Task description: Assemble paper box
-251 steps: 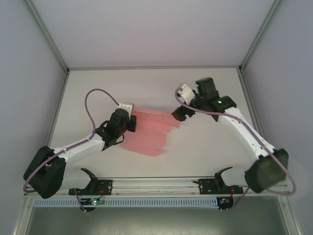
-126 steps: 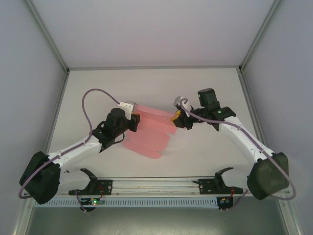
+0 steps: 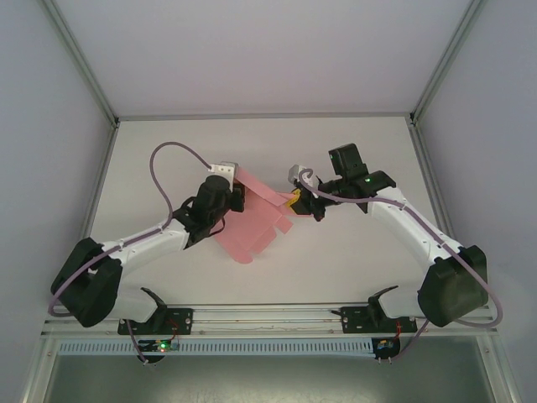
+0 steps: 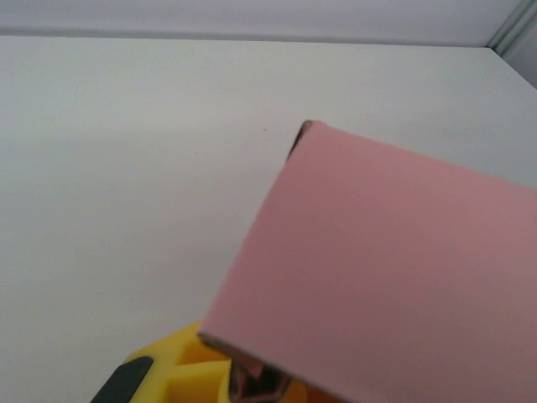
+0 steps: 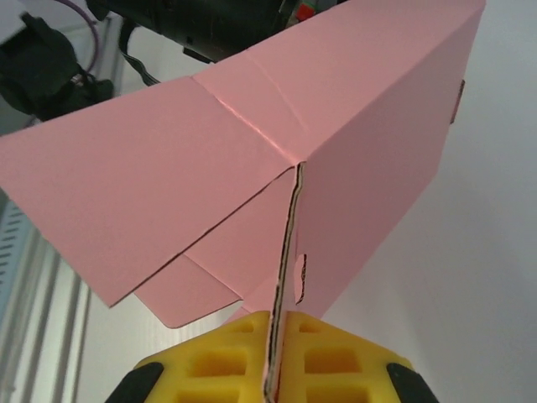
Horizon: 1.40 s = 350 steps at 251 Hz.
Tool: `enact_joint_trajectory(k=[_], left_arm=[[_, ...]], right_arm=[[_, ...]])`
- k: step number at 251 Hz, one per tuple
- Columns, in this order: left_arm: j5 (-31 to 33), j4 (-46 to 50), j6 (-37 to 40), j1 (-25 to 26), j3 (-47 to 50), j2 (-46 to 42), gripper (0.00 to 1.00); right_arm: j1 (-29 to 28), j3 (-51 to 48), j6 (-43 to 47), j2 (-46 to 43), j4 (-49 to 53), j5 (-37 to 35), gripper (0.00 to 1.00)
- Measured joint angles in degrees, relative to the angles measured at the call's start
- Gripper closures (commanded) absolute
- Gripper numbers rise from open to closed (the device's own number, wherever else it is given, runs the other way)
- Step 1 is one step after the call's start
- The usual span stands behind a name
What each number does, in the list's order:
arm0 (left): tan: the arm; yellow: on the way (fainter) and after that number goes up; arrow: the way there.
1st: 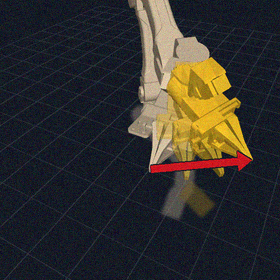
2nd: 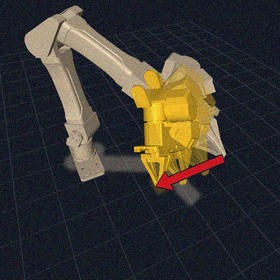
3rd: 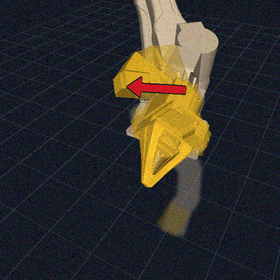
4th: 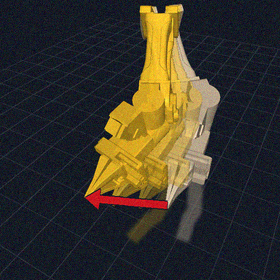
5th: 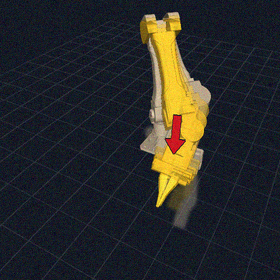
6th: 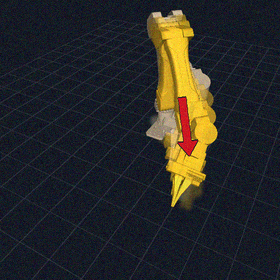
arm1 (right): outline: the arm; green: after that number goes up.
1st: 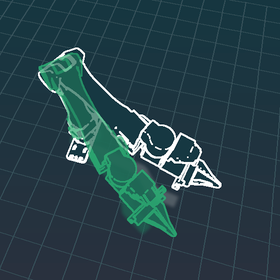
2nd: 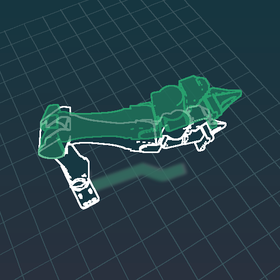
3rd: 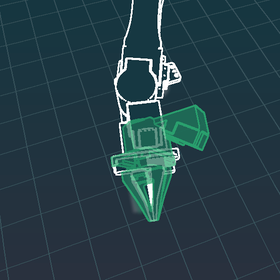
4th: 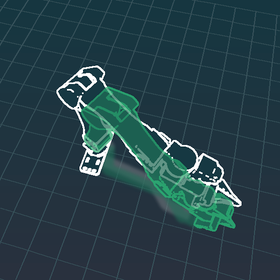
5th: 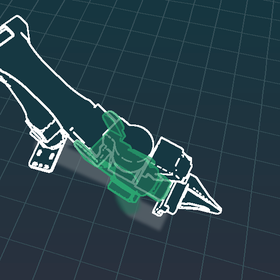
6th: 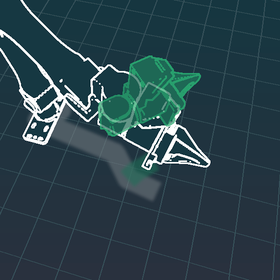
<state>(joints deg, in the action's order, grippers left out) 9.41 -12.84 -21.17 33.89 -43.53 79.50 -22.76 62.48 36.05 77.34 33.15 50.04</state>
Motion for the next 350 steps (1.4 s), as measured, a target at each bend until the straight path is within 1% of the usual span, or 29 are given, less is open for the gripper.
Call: enact_joint_trajectory(k=[40, 69, 78, 92, 104, 119, 130, 146, 151, 154, 175, 197, 219, 237, 284, 322, 350], left_arm=[[2.14, 2.12, -3.74, -0.02, -2.21, 1.81, 1.00], [2.34, 3.08, -3.74, -0.04, -2.47, 1.86, 1.00], [1.81, 3.08, -3.13, -0.15, -2.38, 1.75, 1.00], [0.48, 2.43, -1.95, -0.79, -1.64, 1.40, 1.00], [-1.05, 1.49, -0.70, -1.81, -0.35, 0.57, 1.00], [-1.53, 1.22, 0.76, -3.48, 1.38, -0.48, 1.00], [-1.70, 1.18, 1.79, -4.57, 2.64, -1.18, 1.00], [-1.90, 1.22, 3.45, -5.44, 4.28, -2.32, 1.00], [-2.10, 1.20, 4.09, -5.55, 4.90, -2.84, 1.00], [-2.12, 1.18, 4.33, -5.60, 5.20, -3.10, 1.00], [-3.10, 1.18, 6.08, -5.77, 6.84, -5.18, 1.00], [-4.17, 1.16, 7.52, -5.77, 7.19, -6.82, 1.00], [-5.70, 1.03, 8.44, -5.77, 7.19, -7.89, 1.00], [-6.40, 0.87, 8.83, -5.77, 7.19, -8.24, 1.00], [-5.92, 0.92, 8.79, -5.77, 7.19, -8.26, 1.00], [-5.99, 0.94, 8.76, -5.77, 7.19, -8.26, 1.00], [-5.86, 1.90, 8.72, -5.77, 7.19, -8.26, 1.00]], right_arm=[[-0.04, 0.04, -0.26, -0.04, -2.01, -2.82, 1.00], [-0.68, 0.04, -1.38, -0.04, -2.78, -4.72, 1.00], [-0.79, 0.04, -2.10, -0.09, -3.21, -5.42, 0.90], [-1.01, -0.09, -3.98, -0.39, -4.31, -7.32, 0.83], [-1.36, -0.48, -6.43, -1.07, -5.62, -8.85, 0.64], [-1.90, -0.79, -7.76, -2.29, -6.05, -9.66, 0.51], [-2.36, -0.85, -9.18, -3.52, -6.36, -10.38, 0.31], [-2.84, -0.92, -10.32, -5.49, -6.75, -11.87, 0.16], [-3.02, -0.96, -10.40, -6.32, -6.86, -12.68, 0.05], [-3.02, -0.98, -10.95, -6.71, -6.86, -13.14, 0.02], [-3.39, -1.11, -11.89, -9.44, -7.28, -17.38, 0.02], [-3.39, -1.36, -14.64, -11.37, -9.68, -23.41, 0.02], [-3.37, -1.36, -16.98, -11.65, -12.39, -28.74, 0.02], [-3.39, -0.59, -17.84, -10.64, -12.83, -31.30, 0.02], [-4.37, 4.72, -17.35, -3.96, -10.25, -31.58, 0.02], [-7.13, 4.98, -16.59, 0.96, -7.76, -31.85, 0.02], [-7.78, 5.40, -16.41, 4.76, -6.91, -31.50, 0.02]])
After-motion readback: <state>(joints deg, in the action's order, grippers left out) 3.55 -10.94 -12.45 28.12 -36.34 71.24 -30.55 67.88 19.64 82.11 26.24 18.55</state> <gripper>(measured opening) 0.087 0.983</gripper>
